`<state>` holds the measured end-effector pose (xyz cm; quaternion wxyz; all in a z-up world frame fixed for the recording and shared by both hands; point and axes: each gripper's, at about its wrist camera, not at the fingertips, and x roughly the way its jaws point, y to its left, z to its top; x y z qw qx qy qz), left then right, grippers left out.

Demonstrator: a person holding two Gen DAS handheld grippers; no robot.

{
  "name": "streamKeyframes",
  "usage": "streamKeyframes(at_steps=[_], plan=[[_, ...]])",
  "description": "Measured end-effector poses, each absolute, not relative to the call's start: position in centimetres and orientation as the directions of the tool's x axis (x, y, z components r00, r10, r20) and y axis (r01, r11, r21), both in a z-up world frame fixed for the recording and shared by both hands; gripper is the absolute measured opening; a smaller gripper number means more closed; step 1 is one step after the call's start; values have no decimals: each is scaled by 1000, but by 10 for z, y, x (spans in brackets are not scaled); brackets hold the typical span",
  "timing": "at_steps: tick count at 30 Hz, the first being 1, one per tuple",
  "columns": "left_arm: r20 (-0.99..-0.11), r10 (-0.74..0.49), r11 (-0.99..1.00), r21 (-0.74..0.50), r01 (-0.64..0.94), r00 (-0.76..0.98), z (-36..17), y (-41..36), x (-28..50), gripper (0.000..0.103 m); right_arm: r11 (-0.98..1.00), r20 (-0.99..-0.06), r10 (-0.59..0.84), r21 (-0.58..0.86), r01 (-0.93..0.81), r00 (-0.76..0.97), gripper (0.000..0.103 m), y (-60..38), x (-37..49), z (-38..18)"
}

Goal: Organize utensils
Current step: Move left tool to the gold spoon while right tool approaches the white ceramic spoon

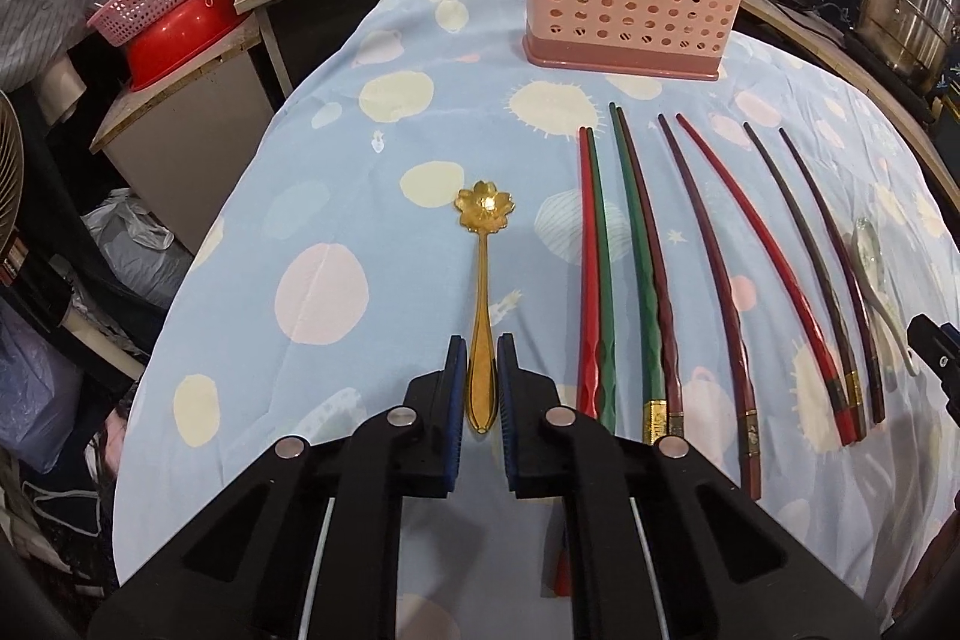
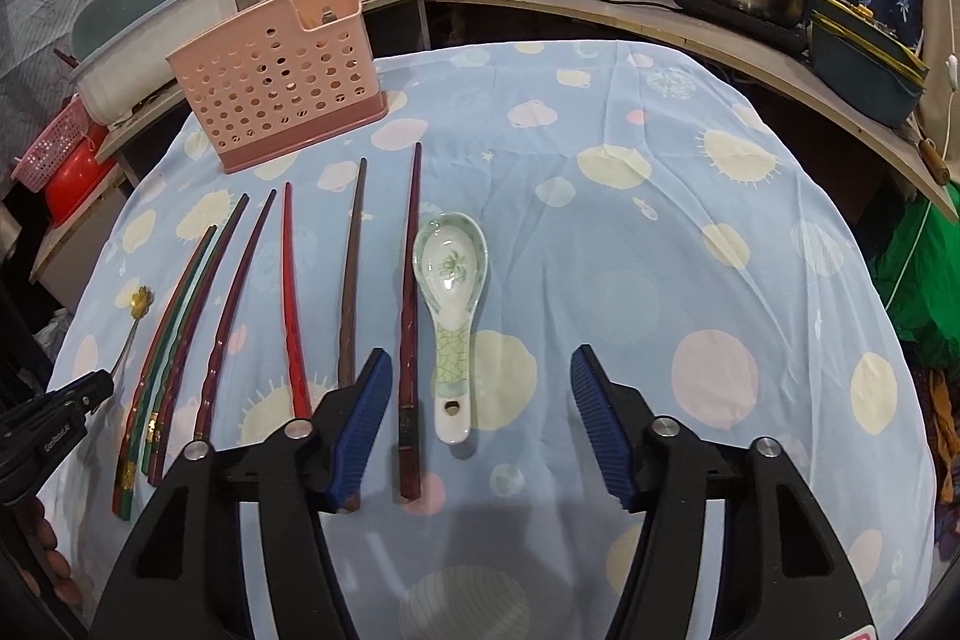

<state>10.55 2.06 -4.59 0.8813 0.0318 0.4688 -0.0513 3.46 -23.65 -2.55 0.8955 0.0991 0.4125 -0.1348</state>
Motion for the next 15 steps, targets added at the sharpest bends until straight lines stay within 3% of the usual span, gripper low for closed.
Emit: streamKeyframes(at_steps=[10,15], plan=[[-830,-62,993,5,120,555,-44,21,105,10,948,-791,-99,110,299,604,34,-239,45,-38],[-831,-63,993,5,121,552,-46,20,105,10,947,-796,-79,128,294,600,18,-238,47,-42]])
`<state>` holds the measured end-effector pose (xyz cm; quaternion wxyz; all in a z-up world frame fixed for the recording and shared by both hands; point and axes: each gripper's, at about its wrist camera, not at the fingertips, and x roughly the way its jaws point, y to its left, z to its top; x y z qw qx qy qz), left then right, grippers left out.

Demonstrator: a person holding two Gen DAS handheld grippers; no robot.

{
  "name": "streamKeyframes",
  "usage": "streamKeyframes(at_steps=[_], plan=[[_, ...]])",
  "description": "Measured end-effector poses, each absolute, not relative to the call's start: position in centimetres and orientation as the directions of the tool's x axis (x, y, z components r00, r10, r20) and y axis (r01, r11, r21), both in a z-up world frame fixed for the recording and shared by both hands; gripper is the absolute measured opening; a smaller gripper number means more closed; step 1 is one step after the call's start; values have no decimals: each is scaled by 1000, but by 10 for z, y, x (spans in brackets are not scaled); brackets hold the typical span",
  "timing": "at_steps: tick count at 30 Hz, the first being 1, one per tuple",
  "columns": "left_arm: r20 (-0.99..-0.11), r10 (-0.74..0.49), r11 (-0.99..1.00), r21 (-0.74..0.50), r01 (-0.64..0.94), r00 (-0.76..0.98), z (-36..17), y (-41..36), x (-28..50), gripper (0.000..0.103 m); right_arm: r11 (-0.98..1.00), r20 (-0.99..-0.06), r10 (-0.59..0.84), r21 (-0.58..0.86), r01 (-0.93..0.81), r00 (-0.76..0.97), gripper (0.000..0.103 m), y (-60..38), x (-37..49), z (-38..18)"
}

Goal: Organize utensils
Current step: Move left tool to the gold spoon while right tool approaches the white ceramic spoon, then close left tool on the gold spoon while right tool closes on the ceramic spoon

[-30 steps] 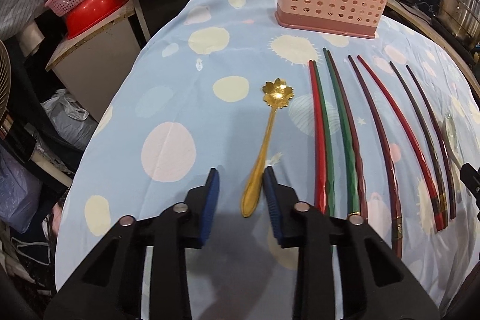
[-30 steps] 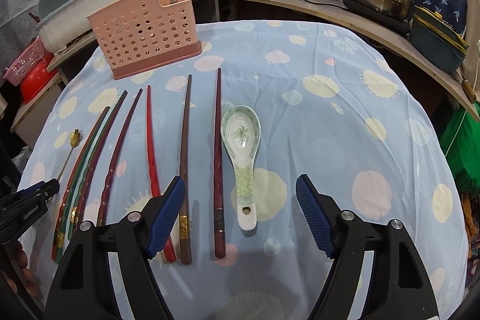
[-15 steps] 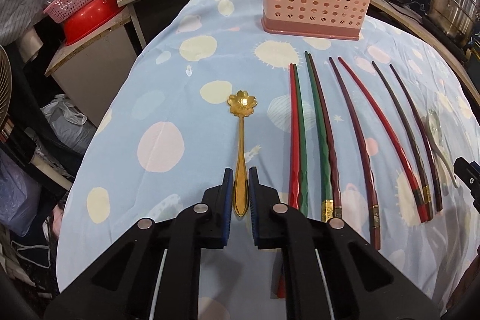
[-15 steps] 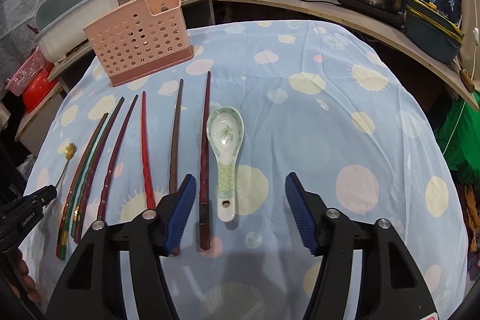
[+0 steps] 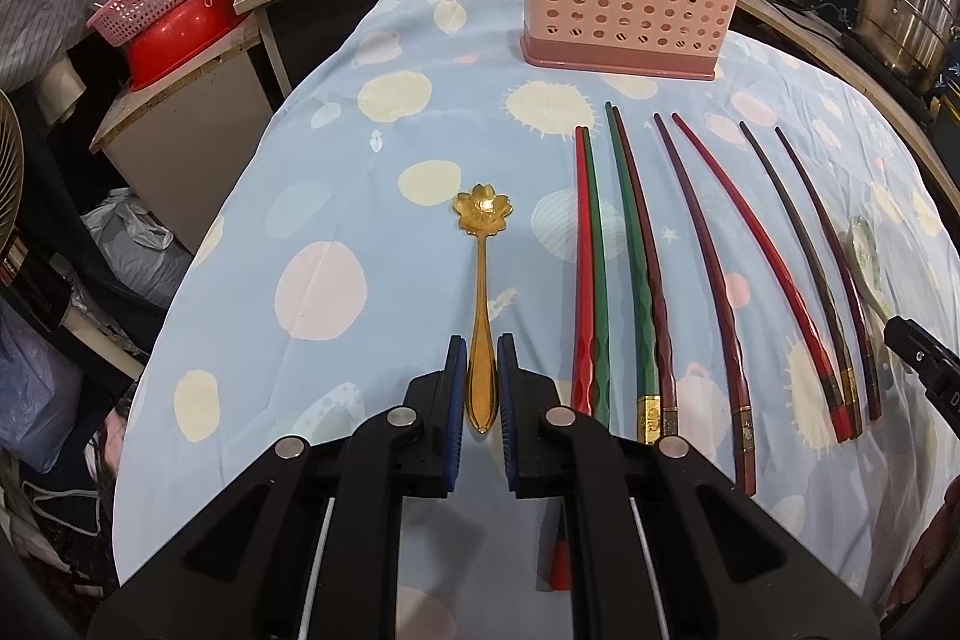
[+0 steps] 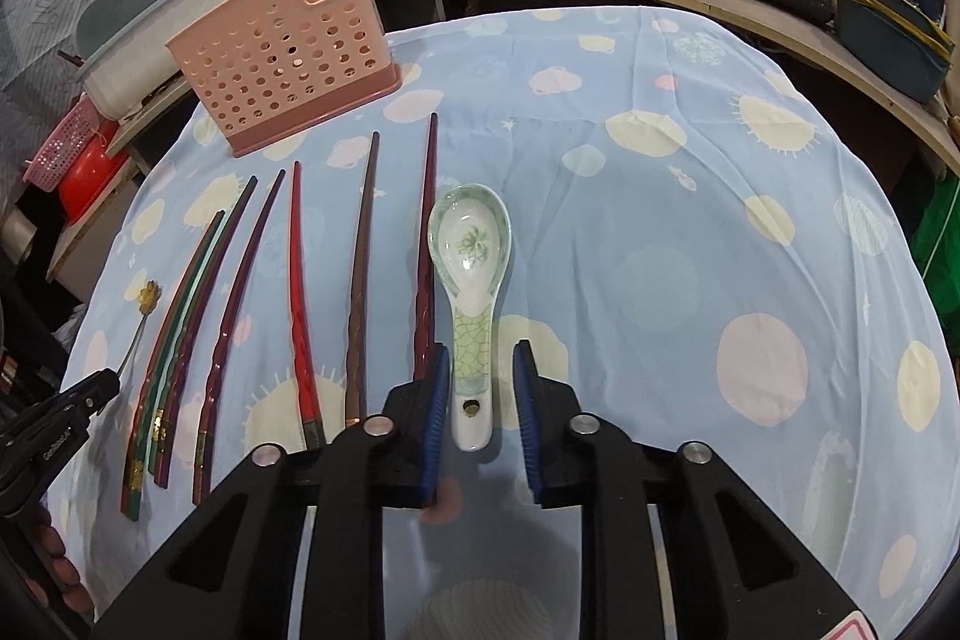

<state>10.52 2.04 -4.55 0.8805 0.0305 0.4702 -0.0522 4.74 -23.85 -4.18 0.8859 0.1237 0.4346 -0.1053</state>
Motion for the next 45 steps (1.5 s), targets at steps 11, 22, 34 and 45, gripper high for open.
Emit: streamKeyframes(at_steps=[11,22,34,45], plan=[[-828,-67,992,3,123,557,-44,19,102,10,948,-787,-59,149,281,615,12,-238,43,-39],[-814,-83,993,-19,117,574,-30,25,92,10,944,-765,-51,173,281,642,12,-240,28,-25],[-794,-93,992,-20,126,601,-12,24,80,0,937,-744,-52,195,290,666,12,-247,12,-14],[-823,-131,990,-80,117,552,-26,38,78,2,931,-750,-42,210,299,660,11,-249,-1,-19]])
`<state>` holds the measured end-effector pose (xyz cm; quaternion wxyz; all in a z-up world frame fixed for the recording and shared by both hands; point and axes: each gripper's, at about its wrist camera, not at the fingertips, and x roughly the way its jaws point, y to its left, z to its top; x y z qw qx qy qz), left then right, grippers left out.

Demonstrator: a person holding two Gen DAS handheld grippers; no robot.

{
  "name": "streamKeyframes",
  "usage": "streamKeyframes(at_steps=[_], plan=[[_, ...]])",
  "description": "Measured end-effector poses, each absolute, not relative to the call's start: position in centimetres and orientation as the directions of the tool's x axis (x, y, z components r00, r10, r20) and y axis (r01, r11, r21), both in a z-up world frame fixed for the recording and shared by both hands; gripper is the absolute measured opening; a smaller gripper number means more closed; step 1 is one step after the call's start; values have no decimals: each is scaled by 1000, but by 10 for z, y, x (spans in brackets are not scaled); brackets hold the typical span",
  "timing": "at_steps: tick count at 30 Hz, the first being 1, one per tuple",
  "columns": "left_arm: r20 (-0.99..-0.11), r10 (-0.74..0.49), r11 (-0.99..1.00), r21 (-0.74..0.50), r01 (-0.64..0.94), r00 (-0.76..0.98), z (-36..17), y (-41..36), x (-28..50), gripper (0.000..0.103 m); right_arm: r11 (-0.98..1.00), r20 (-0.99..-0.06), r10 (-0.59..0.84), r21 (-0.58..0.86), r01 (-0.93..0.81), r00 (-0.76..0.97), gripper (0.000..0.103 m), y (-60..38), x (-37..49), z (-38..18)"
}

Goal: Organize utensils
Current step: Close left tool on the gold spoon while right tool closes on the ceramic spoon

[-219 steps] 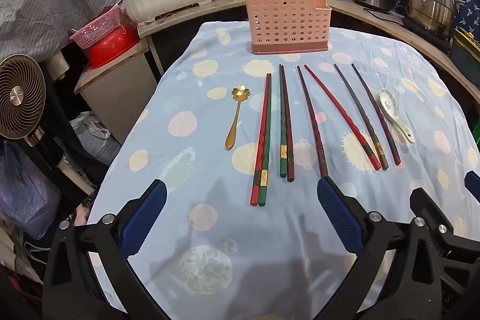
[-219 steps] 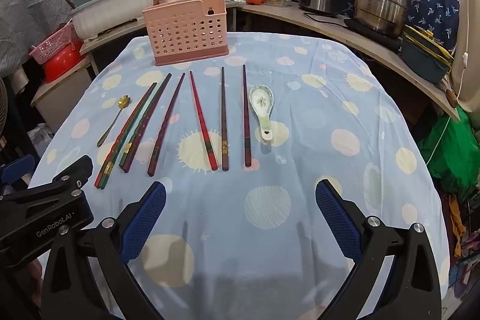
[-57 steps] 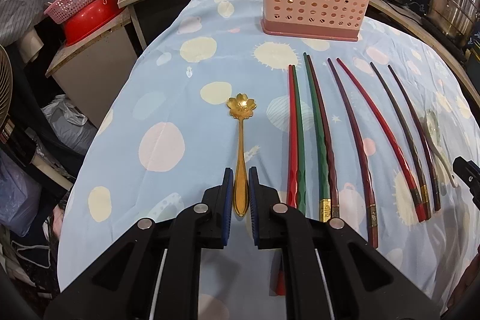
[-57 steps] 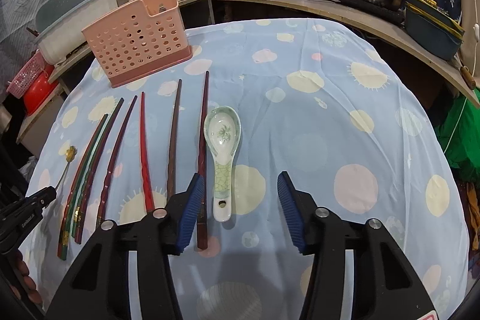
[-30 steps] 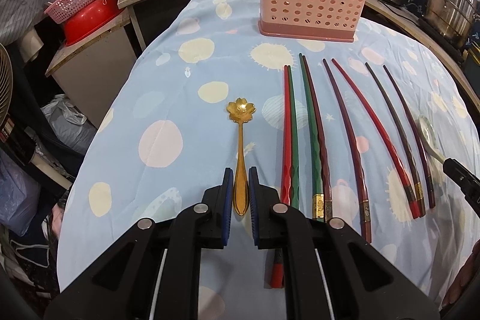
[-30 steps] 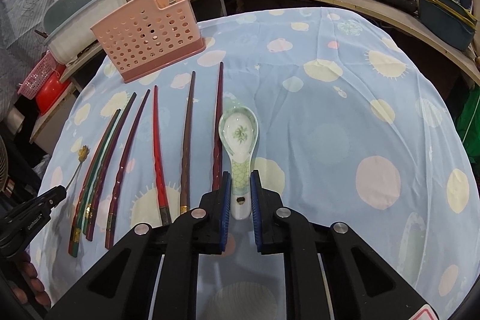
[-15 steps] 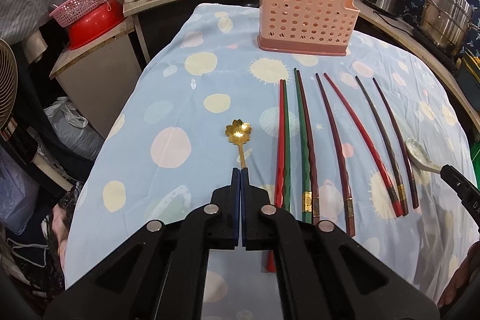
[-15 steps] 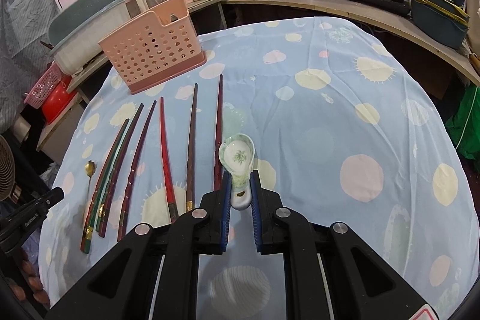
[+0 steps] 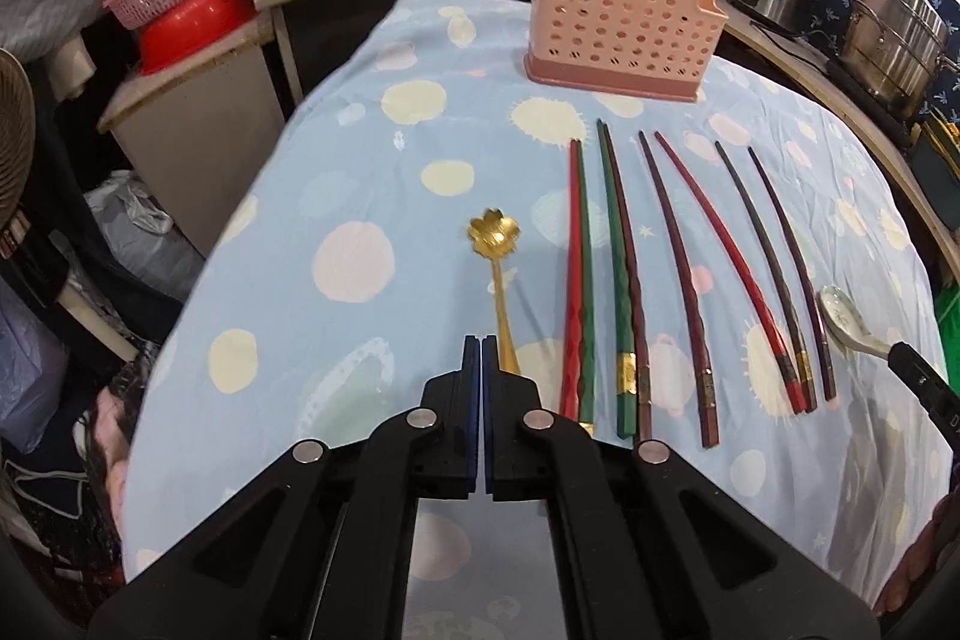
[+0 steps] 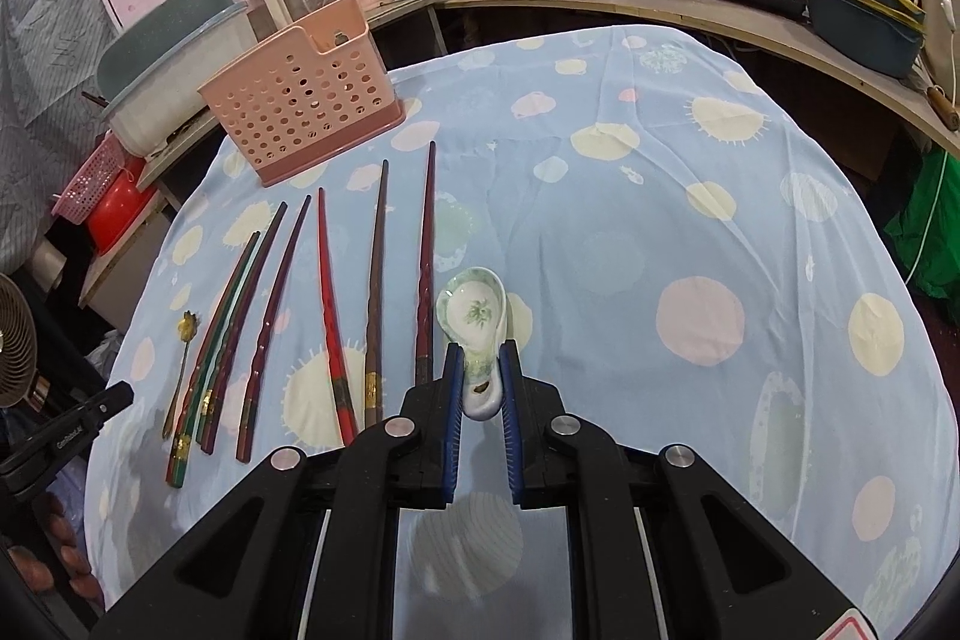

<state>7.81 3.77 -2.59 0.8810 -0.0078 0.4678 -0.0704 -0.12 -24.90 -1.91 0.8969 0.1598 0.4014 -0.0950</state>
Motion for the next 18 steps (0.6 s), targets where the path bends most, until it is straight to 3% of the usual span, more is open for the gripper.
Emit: streamKeyframes(at_steps=[3,6,10,15,17,18], plan=[[-835,-159,986,-107,127,526,-35,35,80,13,931,-753,-39,212,298,657,11,-248,-1,-21],[-845,-160,985,-105,135,510,-45,33,80,15,931,-754,-37,212,297,656,12,-248,0,-21],[-847,-176,983,-123,138,502,-54,33,81,29,931,-756,-35,214,297,653,12,-247,1,-22],[-841,-171,983,-107,152,513,-57,30,82,29,931,-762,-32,213,296,647,12,-245,4,-25],[-840,-163,983,-96,154,518,-57,29,81,24,931,-763,-31,213,296,646,12,-245,4,-25],[-840,-162,983,-93,157,518,-57,29,80,15,931,-764,-29,214,295,645,12,-245,5,-26]])
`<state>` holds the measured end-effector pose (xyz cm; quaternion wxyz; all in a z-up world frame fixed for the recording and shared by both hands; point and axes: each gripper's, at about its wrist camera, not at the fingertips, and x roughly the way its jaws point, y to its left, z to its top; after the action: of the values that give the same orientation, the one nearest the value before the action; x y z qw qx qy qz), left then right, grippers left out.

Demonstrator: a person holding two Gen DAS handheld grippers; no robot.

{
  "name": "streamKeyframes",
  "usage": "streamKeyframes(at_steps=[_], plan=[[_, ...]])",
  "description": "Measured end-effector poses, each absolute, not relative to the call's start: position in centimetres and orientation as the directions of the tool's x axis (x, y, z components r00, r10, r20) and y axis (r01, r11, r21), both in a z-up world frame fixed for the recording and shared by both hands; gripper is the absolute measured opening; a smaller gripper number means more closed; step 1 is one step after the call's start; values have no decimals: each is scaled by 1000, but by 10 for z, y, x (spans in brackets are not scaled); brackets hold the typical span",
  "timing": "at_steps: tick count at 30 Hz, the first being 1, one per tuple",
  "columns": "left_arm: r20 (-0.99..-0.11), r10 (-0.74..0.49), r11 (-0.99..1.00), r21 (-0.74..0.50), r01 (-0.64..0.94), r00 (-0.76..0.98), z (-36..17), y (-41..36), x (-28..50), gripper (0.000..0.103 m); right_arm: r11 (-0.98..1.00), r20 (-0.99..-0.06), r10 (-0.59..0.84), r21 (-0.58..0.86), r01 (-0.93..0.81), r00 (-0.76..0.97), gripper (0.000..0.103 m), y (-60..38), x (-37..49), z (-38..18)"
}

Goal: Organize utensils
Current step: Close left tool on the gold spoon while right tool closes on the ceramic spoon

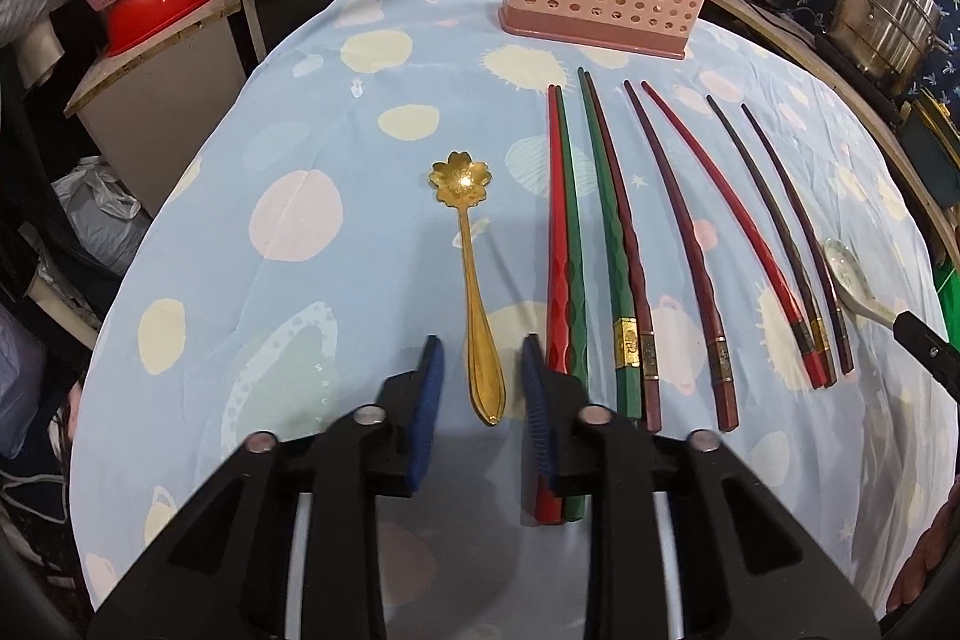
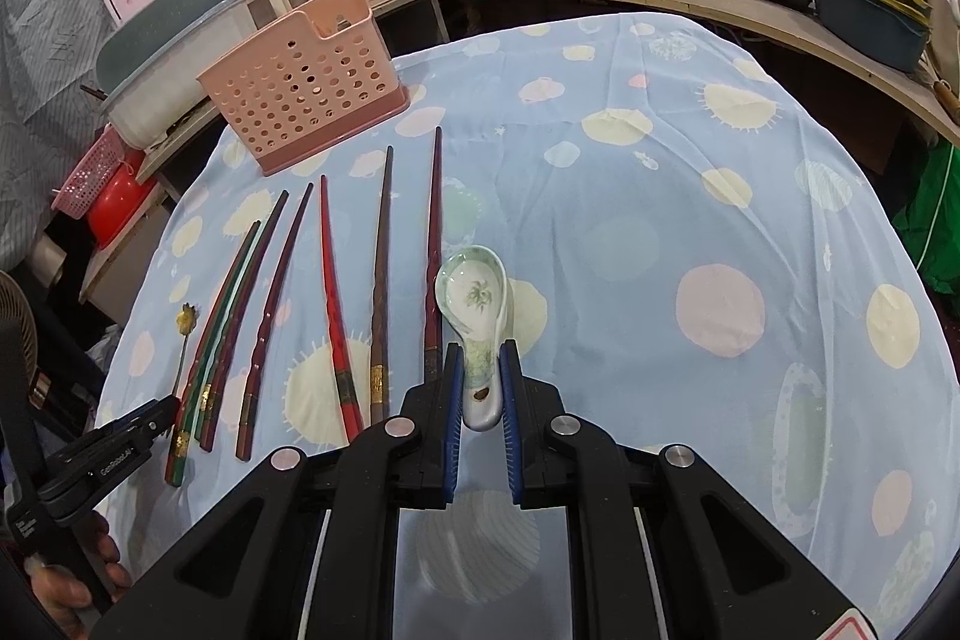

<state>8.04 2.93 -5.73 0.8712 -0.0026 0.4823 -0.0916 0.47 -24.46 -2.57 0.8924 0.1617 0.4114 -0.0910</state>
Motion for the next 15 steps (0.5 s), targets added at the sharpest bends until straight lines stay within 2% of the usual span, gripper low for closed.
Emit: streamKeyframes(at_steps=[2,15], plan=[[-841,-167,982,-96,163,515,-57,31,80,11,931,-764,-28,215,295,645,12,-245,5,-26],[-812,-196,979,-130,157,550,-26,38,71,10,931,-737,-26,228,286,675,11,-247,-1,-9]])
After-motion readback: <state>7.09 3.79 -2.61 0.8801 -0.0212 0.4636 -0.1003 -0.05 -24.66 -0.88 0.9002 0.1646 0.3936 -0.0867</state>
